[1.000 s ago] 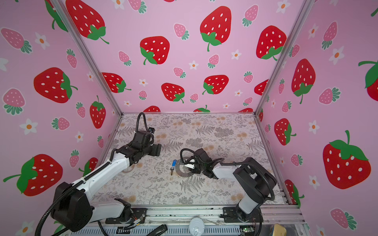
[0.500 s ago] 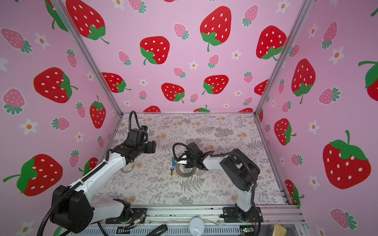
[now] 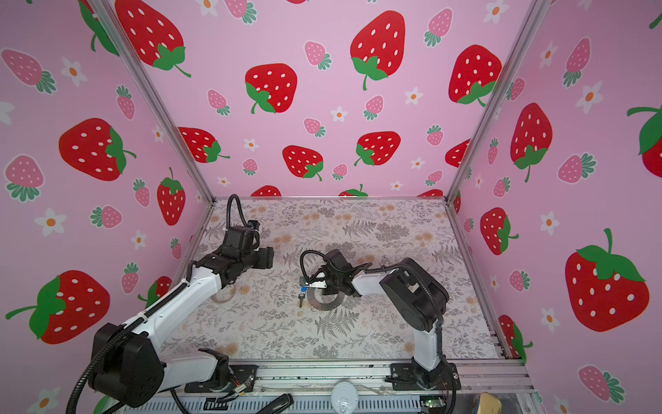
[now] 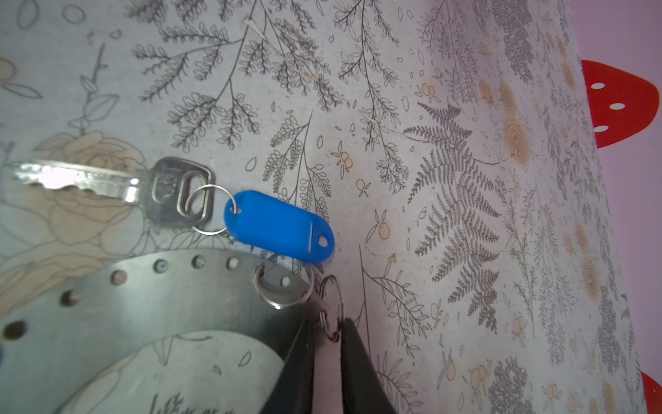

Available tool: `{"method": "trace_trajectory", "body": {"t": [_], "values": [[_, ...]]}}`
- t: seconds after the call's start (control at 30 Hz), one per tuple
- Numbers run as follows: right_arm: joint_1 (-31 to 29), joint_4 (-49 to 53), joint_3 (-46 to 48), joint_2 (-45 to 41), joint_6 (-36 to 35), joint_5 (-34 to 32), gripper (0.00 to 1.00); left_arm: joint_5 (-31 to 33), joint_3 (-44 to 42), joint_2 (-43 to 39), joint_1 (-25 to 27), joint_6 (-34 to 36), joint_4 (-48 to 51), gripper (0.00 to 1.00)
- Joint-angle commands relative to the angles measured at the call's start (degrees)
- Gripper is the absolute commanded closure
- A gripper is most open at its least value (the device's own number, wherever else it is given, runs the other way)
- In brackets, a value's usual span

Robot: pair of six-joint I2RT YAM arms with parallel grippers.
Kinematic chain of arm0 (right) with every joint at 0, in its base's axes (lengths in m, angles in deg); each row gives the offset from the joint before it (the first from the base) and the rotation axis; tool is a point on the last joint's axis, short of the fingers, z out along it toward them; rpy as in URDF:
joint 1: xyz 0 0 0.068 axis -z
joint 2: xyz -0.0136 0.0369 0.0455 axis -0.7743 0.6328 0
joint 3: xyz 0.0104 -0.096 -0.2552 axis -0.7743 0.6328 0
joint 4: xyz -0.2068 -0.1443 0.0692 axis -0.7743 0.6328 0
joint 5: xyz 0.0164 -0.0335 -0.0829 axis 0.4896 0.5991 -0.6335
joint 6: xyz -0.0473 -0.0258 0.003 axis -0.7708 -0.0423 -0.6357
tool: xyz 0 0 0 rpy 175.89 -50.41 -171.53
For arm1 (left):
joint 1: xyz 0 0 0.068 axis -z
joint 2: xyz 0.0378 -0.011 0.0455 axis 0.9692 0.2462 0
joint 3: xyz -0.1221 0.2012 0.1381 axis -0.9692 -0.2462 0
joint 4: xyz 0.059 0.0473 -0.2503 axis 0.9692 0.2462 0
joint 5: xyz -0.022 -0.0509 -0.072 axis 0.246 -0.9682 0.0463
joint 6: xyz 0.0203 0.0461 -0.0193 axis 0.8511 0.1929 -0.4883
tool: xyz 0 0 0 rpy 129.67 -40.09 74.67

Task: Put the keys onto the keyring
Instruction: 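Lower the right gripper onto the silver keyring disc edge and grasp it, then lift the disc with the right gripper while the left gripper reaches toward it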

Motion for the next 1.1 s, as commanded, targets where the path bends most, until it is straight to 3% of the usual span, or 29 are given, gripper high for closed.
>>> {"method": "trace_trajectory", "body": {"t": [0.0,0.23,0.53,0.67,0.83,0.97,1.07], "values": [[-0.4,1.9,-1.1,1.3,-1.3,0.4,0.82,0.1,0.5,-0.3,-0.2,-0.4,-0.8,0.20],[-0.3,2.6,-2.2,2.0,-0.5,0.1,0.87,-0.1,0.0,-0.5,-0.2,0.0,-1.5,0.21],[-0.3,5.2,-2.9,1.3,0.2,-0.6,1.00,-0.2,-1.2,-1.6,-0.1,0.9,-3.1,0.21],[-0.3,7.1,-2.6,-0.4,0.2,-1.3,1.00,-1.7,-2.8,-2.8,-0.1,2.1,-5.3,0.22],[0.4,11.3,-0.9,-6.2,0.1,-2.5,1.00,-2.1,-6.6,-6.3,1.1,4.3,-11.2,0.25],[3.3,18.4,-0.9,-11.7,0.8,1.8,1.00,-3.5,-12.6,-11.6,2.9,7.6,-19.8,0.27],[6.1,18.9,1.2,-16.6,1.4,7.3,1.00,-8.3,-18.4,-15.7,4.2,10.9,-28.8,0.32]]}}
